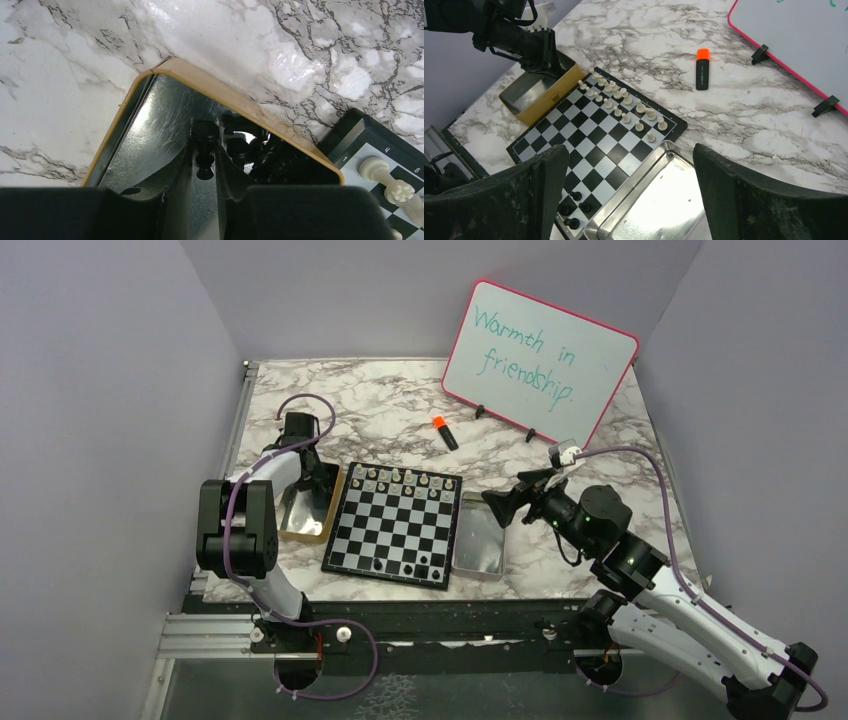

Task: Set up the chess pieces on the board
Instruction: Pick up the chess piece from the storage box, then place the chess piece on the chessboard.

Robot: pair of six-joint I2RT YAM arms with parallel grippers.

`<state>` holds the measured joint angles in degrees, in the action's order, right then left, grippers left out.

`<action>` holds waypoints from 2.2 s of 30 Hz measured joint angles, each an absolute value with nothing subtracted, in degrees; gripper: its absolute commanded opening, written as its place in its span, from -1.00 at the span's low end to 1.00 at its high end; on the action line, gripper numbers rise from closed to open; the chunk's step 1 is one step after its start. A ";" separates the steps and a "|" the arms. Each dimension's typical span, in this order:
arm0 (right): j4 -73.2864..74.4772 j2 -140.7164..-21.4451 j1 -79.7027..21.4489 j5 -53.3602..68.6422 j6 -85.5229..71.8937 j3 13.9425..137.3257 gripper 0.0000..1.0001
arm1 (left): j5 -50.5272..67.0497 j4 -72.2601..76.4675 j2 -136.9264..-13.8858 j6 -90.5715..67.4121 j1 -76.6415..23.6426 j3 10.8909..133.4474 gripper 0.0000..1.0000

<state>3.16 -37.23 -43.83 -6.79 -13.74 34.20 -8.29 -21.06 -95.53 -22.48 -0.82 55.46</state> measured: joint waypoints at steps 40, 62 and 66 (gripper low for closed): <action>-22.76 -63.00 -48.45 21.10 25.45 36.53 0.49 | 31.99 -30.11 -75.26 -26.37 1.15 57.56 -0.71; -54.65 -90.35 -61.47 -4.03 13.28 43.16 0.09 | 45.10 -2.26 -56.03 -64.99 0.25 34.52 -0.74; -58.61 -92.36 -61.52 -5.15 8.58 43.66 0.07 | 45.39 0.75 -56.03 -68.82 0.25 34.28 -0.73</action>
<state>-58.61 -92.36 -61.52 -5.15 8.58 43.66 45.39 0.75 -56.03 -68.82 0.25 34.28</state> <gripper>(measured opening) 0.544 0.149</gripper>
